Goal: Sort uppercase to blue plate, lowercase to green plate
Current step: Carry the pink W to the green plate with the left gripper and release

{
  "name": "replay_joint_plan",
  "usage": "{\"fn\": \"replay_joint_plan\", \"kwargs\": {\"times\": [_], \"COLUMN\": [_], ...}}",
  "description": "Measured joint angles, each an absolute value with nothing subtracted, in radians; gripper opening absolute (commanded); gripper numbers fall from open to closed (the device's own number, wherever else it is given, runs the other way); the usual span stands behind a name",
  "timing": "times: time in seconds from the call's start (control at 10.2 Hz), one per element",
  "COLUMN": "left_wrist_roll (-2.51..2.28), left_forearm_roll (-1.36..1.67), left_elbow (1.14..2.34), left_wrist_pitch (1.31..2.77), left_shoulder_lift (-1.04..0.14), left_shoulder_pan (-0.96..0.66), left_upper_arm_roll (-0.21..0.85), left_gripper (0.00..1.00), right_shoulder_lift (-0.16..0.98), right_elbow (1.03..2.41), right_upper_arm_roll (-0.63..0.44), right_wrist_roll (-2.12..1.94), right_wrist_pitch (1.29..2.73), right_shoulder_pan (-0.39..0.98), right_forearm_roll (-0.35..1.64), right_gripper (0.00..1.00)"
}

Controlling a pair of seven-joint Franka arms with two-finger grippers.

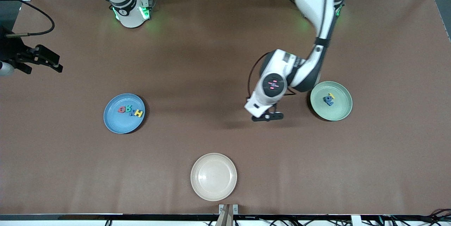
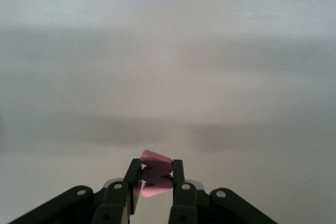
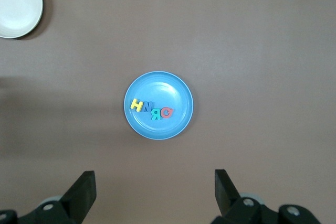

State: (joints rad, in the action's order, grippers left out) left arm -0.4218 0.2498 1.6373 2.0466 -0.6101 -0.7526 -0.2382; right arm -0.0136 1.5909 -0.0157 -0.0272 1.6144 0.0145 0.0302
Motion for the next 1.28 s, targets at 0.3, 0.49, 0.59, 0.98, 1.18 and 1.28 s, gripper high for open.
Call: {"fn": "replay_joint_plan", "kwargs": {"times": [0.3, 0.49, 0.59, 0.98, 1.18, 1.28], "left_wrist_roll": [-0.194, -0.112, -0.070, 0.066, 0.071, 0.072], "left_forearm_roll": [0.172, 0.098, 0.072, 0.039, 0.039, 0.039], "left_elbow": [1.825, 1.920, 1.960, 2.094, 2.104, 2.101], "left_wrist_pitch": [2.044, 2.044, 2.048, 2.176, 2.193, 2.198], "left_shoulder_lift": [-0.464, -0.401, -0.378, -0.346, -0.344, -0.339], "left_shoulder_pan": [-0.615, -0.548, -0.513, -0.401, -0.396, -0.396], "left_upper_arm_roll": [-0.242, -0.243, -0.243, -0.243, -0.245, -0.251], "left_gripper": [0.00, 0.00, 0.00, 0.62, 1.00, 1.00], "right_shoulder_lift": [-0.014, -0.014, -0.014, -0.014, -0.014, -0.014], "right_elbow": [1.587, 1.580, 1.577, 1.575, 1.573, 1.571], "right_upper_arm_roll": [-0.001, 0.001, 0.002, 0.012, 0.015, 0.015], "right_wrist_roll": [-0.027, -0.027, -0.027, -0.027, -0.027, -0.027], "right_wrist_pitch": [1.617, 1.618, 1.620, 1.633, 1.636, 1.636], "right_shoulder_pan": [0.015, 0.015, 0.015, 0.015, 0.015, 0.014], "right_forearm_roll": [0.030, 0.031, 0.032, 0.064, 0.084, 0.095], "right_gripper": [1.00, 1.00, 1.00, 1.00, 1.00, 1.00]}}
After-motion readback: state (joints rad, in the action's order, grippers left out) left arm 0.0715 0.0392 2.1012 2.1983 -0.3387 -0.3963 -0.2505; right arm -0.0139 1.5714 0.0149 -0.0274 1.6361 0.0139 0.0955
